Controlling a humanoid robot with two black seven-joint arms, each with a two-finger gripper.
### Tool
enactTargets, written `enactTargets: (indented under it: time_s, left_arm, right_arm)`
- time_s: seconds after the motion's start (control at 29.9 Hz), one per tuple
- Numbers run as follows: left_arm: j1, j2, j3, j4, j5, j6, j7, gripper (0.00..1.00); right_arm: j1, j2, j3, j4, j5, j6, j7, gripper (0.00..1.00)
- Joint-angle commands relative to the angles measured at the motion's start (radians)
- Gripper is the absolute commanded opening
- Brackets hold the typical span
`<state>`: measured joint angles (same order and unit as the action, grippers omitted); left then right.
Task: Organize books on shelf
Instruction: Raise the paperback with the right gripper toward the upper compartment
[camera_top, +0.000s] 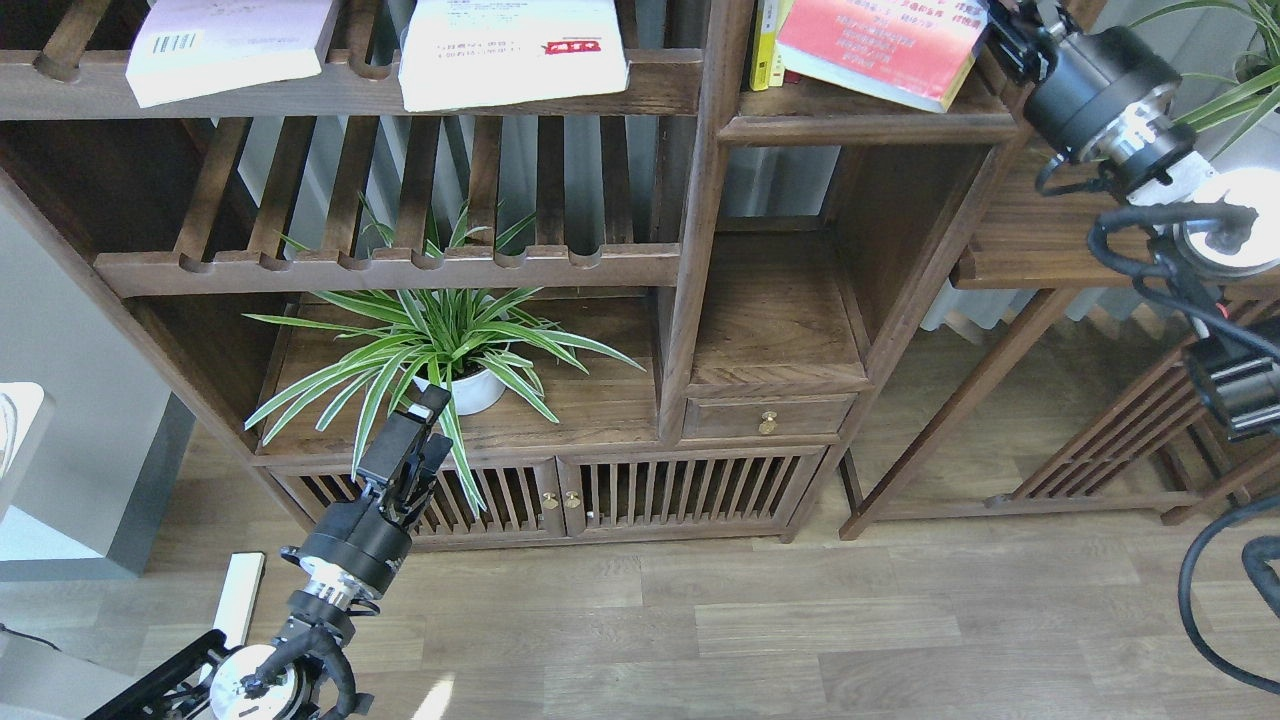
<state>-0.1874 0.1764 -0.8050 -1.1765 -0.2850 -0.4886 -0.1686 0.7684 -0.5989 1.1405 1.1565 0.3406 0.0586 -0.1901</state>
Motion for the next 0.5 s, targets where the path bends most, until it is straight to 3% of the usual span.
enactTargets:
  time_s: [0.0, 0.47]
  left_arm:
    - [0.002, -0.001, 0.000, 0.000, 0.001, 0.000, 0.000, 0.98]
    - [0.002, -0.006, 0.001, 0.017, 0.001, 0.000, 0.000, 0.98]
  right_arm:
    - [0.057, -0.002, -0.002, 0.000, 0.000, -0.097, -0.003, 0.04]
    - [0.147, -0.038, -0.076, -0.004, -0.035, -0.258, -0.008, 0.05]
